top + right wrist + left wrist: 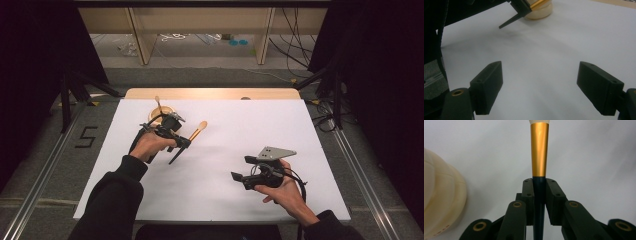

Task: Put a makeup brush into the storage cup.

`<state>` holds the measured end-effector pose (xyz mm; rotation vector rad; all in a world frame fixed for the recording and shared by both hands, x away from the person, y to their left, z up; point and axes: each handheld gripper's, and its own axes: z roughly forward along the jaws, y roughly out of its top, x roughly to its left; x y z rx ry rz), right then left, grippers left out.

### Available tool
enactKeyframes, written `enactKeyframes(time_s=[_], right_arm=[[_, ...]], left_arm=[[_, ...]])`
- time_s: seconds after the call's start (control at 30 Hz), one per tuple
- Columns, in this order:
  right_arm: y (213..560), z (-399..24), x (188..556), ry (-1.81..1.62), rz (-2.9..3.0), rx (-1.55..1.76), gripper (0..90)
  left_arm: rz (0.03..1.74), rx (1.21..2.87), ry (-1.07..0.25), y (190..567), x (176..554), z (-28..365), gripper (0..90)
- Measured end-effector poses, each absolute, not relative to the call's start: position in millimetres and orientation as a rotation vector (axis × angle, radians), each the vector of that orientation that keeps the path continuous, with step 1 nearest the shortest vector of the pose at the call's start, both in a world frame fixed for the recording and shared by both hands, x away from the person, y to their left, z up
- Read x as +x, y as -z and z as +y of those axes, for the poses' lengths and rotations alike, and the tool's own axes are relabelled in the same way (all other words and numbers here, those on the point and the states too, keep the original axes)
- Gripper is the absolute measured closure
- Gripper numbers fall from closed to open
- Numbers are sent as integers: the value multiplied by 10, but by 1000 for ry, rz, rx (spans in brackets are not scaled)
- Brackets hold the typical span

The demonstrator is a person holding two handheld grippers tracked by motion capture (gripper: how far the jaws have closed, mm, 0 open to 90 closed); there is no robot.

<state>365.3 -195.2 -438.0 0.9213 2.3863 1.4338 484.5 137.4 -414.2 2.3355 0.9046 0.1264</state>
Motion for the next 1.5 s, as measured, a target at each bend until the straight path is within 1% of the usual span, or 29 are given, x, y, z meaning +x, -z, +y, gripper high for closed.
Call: enactKeyframes(time_s=[0.07, 0.13, 0.17, 0.23, 0.4, 0.77, 0.8, 0.93, 1.1, 1.27, 1.47, 1.5], right_arm=[[4379, -1949, 3657, -1438, 2385, 923, 216], [4385, -1948, 3656, -1434, 2392, 920, 216], [4383, -1948, 3654, -1435, 2391, 920, 216], [4379, -1948, 3657, -1438, 2384, 922, 216], [4376, -1955, 3655, -1436, 2385, 926, 216], [4380, -1953, 3658, -1439, 2387, 926, 218], [4382, -1951, 3656, -1443, 2396, 931, 217], [4383, -1951, 3657, -1437, 2391, 922, 217], [4385, -1949, 3658, -1448, 2398, 925, 216], [4386, -1948, 3658, -1437, 2395, 913, 217], [4389, -1949, 3661, -1429, 2400, 912, 218], [4398, -1943, 3666, -1445, 2396, 908, 218]], left_arm=[[901, 2303, -122, 4128, 4838, 1418, 782], [901, 2287, -153, 4104, 4830, 1464, 783], [930, 2232, -165, 4105, 4813, 1464, 783], [942, 2174, -181, 4099, 4798, 1489, 782], [955, 2126, -246, 4082, 4761, 1557, 782], [992, 1923, -341, 3971, 4725, 1693, 782], [988, 1929, -351, 3958, 4728, 1713, 782], [1004, 1859, -383, 3934, 4730, 1745, 782], [997, 1812, -434, 3875, 4726, 1789, 782], [1022, 1763, -480, 3826, 4747, 1848, 782], [1050, 1709, -501, 3771, 4799, 1920, 782], [1061, 1703, -523, 3757, 4799, 1938, 782]])
